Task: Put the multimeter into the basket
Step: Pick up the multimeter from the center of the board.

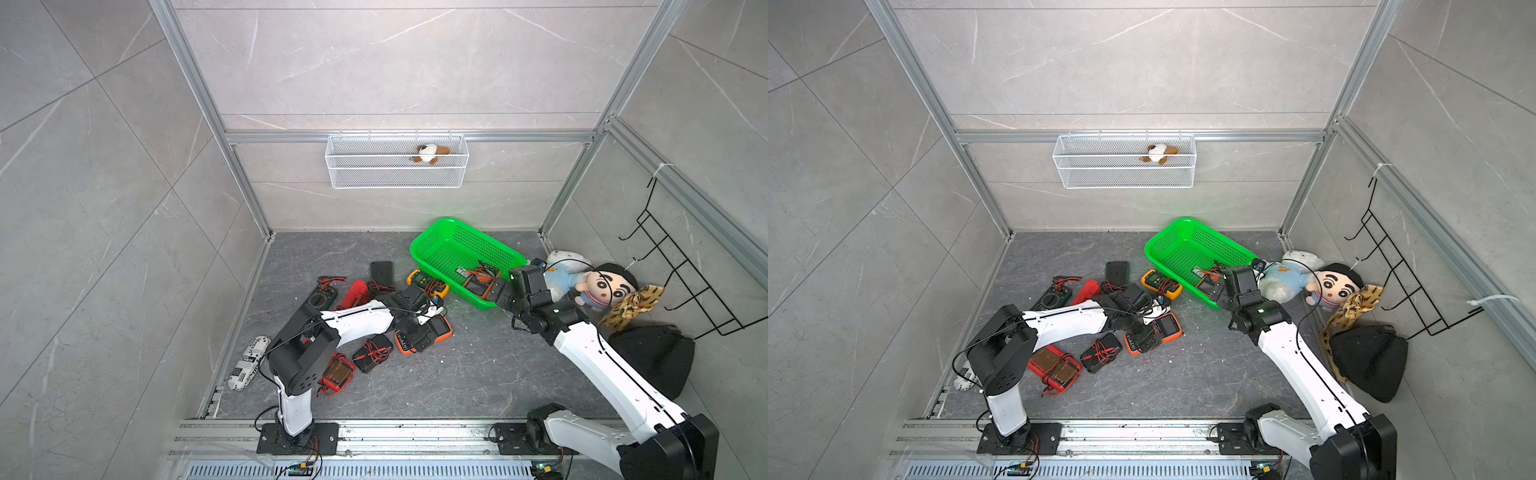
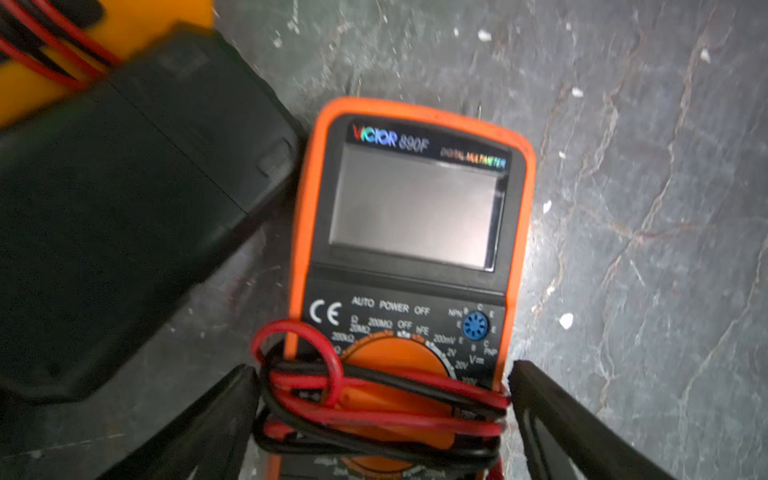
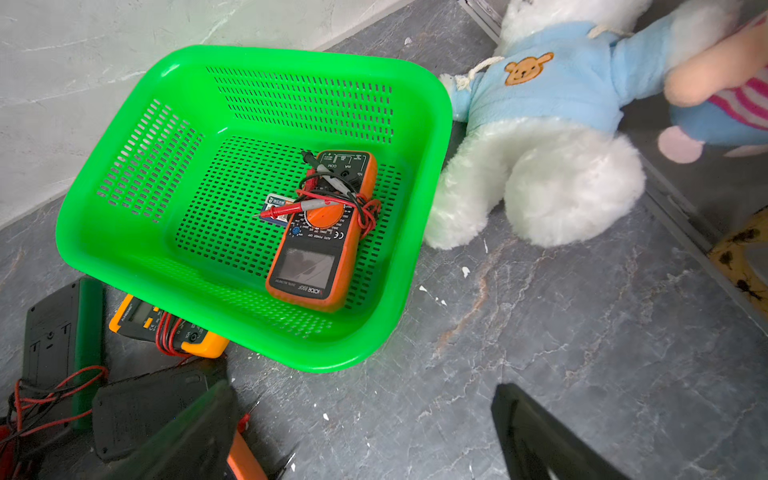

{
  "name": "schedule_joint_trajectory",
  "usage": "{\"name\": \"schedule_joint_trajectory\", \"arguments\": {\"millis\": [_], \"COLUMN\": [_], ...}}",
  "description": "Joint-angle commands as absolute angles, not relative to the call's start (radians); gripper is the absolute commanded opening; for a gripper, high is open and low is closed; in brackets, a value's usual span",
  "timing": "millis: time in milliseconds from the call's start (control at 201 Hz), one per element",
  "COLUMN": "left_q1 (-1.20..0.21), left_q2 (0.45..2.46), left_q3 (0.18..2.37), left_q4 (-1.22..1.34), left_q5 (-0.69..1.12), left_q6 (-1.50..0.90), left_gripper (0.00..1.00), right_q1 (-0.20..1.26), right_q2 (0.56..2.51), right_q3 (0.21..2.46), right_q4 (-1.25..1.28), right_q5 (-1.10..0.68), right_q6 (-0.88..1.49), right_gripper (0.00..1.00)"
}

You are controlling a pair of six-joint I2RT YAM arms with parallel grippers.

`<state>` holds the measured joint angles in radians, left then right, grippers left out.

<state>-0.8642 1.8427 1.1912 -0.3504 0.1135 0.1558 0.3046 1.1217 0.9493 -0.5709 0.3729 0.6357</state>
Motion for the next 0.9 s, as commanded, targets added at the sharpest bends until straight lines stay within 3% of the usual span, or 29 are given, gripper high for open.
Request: {"name": "schedule_joint_trajectory", "arguments": {"millis": [0,373,398,468,542,612,831,896], "left_q1": [-0.868,-0.874,-0.876,-0.876,-0.878,-0.88,-0.885,-0.885], "left_q2": [1.871,1.968,1.968,1.959,1.94,1.913,1.763,1.704], "left_q3": [1.186,1.224,1.224,1.22,1.213,1.201,1.126,1.098], "left_q4": [-0.433,-0.434,-0.432,-0.42,-0.41,-0.395,-0.296,-0.251], "left_q5": [0.059,-0.064,-0.067,-0.069,-0.068,-0.072,-0.08,-0.088], "left_q6": [0.188,0.163,0.163,0.164,0.159,0.157,0.123,0.098], "left_gripper": [0.98,1.0,0.94,0.57,0.35,0.2,0.0,0.0], "right_q1": [0.306,0.306,0.306,0.306,0.305,0.305,0.305,0.306], "right_q2": [1.121,1.111,1.112,1.11,1.109,1.102,1.075,1.061], "right_q3": [0.924,0.914,0.914,0.912,0.907,0.894,0.845,0.824], "right_q4": [-0.557,-0.55,-0.549,-0.55,-0.541,-0.52,-0.438,-0.403], "right_q5": [0.357,0.342,0.342,0.339,0.335,0.311,0.158,0.098], "right_q6": [0.653,0.647,0.647,0.648,0.65,0.65,0.625,0.617], "right_gripper": [1.0,1.0,1.0,1.0,1.0,1.0,1.0,0.99]}}
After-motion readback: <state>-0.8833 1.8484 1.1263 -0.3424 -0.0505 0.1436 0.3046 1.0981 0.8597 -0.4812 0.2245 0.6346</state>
